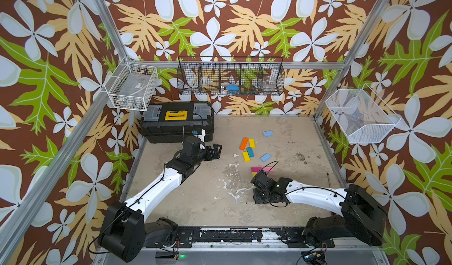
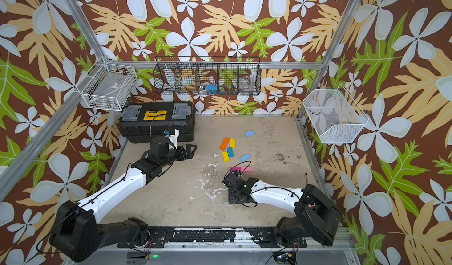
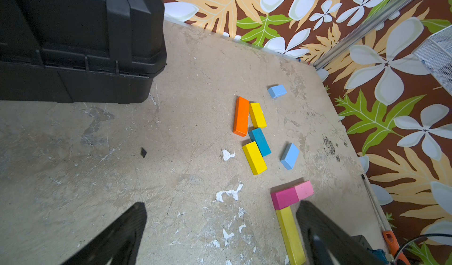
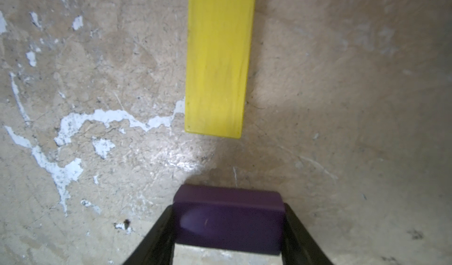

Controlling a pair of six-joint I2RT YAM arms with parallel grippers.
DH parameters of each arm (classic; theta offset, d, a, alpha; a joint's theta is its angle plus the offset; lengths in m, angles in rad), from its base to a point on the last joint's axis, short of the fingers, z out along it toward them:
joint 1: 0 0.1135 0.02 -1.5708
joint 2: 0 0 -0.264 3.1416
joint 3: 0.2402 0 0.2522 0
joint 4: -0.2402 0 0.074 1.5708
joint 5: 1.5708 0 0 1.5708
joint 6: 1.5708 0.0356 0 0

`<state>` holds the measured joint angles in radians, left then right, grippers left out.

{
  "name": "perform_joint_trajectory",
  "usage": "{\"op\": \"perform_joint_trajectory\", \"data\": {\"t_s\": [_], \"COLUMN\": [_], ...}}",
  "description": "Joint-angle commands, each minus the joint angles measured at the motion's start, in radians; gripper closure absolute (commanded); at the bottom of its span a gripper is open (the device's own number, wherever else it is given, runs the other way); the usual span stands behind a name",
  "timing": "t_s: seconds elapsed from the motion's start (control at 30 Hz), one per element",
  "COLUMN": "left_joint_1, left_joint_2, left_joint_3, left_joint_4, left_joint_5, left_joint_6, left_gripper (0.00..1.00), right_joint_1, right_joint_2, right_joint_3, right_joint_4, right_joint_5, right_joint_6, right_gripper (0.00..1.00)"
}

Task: Assemble the letter c with building blocks
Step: Assemble the building block at the center of the board.

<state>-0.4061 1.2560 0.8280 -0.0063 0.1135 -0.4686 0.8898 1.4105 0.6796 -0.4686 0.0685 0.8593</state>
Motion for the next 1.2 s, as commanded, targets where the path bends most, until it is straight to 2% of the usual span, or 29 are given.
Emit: {"op": "perform_joint_trajectory", "data": {"t_s": [0.0,0.47,1.17], "left_joint_1": [0.003,0.003,0.003], "left_joint_2": [-0.007,-0.014,-0.013], "left_joint_3": [-0.003,-0.010,-0.006], "left_joint_4": [0.020,0.017,0.015], "left_joint_5": [0.006,0.009,0.009], "left_joint_6": [-0.002,-0.001,-0.001], "left_gripper": [0.00,0.00,0.00], "right_joint_1": [0.000,-0.021,-0.046], "right_joint_2": [0.011,0.009,0.039], "right_joint_3": [0.017,0.018,0.025], "right_joint_4": [0.014,0.002,0.021], "right_joint_5": [0.025,0.069,0.063], "right_joint_6": [0.000,0.027,0.023], "right_gripper": [0.48,0.48,0.45]}}
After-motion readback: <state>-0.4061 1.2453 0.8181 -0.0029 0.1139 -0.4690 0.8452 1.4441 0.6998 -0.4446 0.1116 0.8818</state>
